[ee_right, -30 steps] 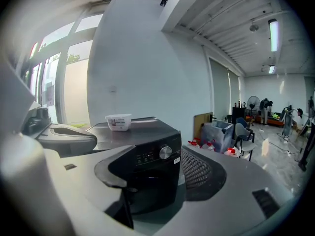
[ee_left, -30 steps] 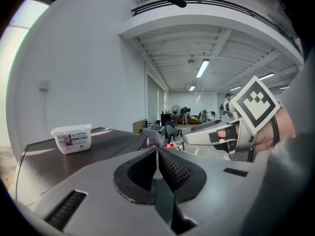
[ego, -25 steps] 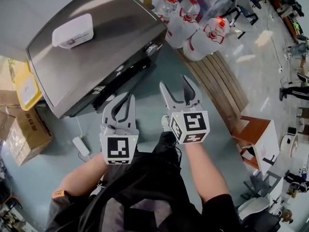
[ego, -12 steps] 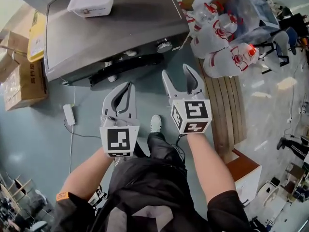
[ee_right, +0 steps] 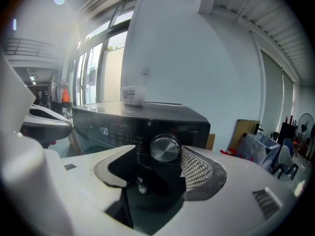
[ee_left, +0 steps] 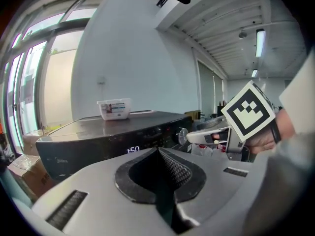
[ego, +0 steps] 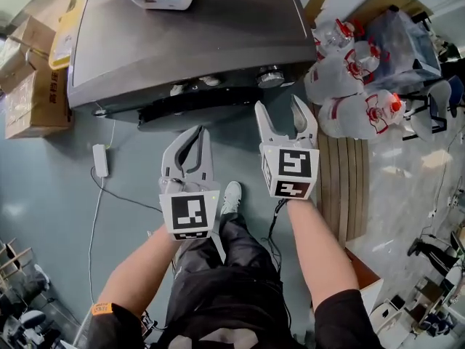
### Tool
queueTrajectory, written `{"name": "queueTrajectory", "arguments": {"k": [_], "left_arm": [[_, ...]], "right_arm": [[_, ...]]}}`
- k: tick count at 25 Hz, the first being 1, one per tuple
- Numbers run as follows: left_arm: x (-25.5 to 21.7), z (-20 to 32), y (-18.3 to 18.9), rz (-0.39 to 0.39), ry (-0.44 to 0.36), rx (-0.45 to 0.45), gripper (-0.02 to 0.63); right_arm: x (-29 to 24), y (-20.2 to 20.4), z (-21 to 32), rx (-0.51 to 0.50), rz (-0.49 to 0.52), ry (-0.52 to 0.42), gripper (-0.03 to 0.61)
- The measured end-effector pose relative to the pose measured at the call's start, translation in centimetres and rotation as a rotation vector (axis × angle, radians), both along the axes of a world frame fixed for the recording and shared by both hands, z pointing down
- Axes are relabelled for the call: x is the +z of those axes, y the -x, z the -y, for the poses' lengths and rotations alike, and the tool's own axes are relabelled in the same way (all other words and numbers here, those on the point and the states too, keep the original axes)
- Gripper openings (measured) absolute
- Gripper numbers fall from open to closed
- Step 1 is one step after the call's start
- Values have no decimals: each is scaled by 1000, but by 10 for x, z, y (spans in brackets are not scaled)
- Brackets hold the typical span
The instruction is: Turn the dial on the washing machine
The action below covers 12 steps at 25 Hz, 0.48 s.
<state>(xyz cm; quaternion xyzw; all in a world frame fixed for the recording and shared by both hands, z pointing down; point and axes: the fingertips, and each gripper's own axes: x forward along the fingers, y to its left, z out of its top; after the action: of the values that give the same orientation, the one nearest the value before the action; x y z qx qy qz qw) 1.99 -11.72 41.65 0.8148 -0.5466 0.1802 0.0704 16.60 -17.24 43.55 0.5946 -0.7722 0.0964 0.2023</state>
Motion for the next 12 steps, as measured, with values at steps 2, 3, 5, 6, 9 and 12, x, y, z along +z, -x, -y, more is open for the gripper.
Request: {"name": "queueTrajectory", "arguments": {"k": [2,3,5,6,9,12], "left_arm": [[11,5,4,10,7,-6,15],[16,8,5,14,10,-9,15],[25,14,8,17,16,-20,17],[29,16,9,16,18,-26,15],[38,24,8,14,20,-34,15],[44,30,7,10,20,-37,15]], "right_arm": [[9,1,10,2,-23,-9,294],[12,1,14,2,-35,-15,298],[17,3,22,-2,-60,-28,304],[19,4,25,-5,-74,-34,305],[24,5,32,-23,-131,-54,313],[30,6,38,-40,-177,-72,313]]}}
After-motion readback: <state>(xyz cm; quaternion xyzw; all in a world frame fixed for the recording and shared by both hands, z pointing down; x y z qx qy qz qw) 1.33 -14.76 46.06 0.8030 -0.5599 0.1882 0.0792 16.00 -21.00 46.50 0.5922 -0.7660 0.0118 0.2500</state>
